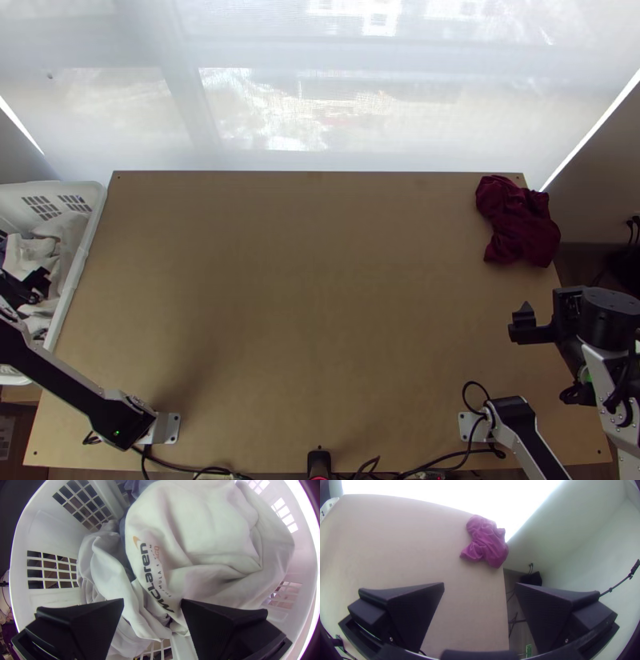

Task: Fold the t-shirt

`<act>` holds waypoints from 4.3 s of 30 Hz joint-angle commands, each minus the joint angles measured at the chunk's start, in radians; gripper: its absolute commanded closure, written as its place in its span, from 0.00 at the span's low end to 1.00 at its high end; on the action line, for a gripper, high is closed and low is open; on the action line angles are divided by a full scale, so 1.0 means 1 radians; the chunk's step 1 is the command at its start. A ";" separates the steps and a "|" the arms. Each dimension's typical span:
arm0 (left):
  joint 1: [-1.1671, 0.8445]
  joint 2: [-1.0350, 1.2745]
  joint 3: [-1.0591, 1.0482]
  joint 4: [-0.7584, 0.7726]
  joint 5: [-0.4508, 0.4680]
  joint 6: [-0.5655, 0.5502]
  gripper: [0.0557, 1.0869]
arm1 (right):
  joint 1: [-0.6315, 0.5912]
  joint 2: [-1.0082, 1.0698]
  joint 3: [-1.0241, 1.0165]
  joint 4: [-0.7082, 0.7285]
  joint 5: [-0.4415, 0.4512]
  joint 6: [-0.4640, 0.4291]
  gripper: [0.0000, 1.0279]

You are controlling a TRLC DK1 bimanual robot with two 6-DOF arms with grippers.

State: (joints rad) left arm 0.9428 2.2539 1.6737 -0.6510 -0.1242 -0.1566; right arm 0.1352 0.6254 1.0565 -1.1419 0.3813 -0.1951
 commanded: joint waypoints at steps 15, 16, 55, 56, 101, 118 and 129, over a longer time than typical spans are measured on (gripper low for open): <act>-0.024 -0.005 0.049 -0.006 0.009 0.098 0.97 | 0.001 0.011 0.020 -0.013 -0.001 0.006 0.05; -0.032 -0.036 0.049 -0.015 0.020 0.095 0.97 | 0.001 0.013 0.020 -0.012 -0.002 0.008 0.05; -1.105 -0.875 0.587 -0.056 0.336 0.072 0.97 | 0.006 -0.055 -0.003 -0.038 -0.002 0.006 0.05; -1.168 -0.873 0.586 -0.076 0.319 0.072 0.97 | 0.006 -0.064 -0.006 -0.047 -0.002 0.006 0.05; -1.966 -0.675 0.037 -0.134 -0.152 0.065 0.56 | -0.072 -0.084 0.106 -0.142 -0.022 -0.113 0.05; -1.610 -0.968 -0.381 -0.134 -0.163 0.086 0.27 | 0.472 0.257 0.206 -0.094 -0.022 -0.182 0.05; -1.371 -1.080 -0.433 -0.197 -0.163 0.086 0.27 | 0.859 0.304 0.026 -0.059 -0.024 -0.210 0.05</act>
State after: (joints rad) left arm -0.5655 1.2354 1.2804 -0.8215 -0.2886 -0.0734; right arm 0.7555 0.8906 1.1763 -1.2217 0.3584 -0.4129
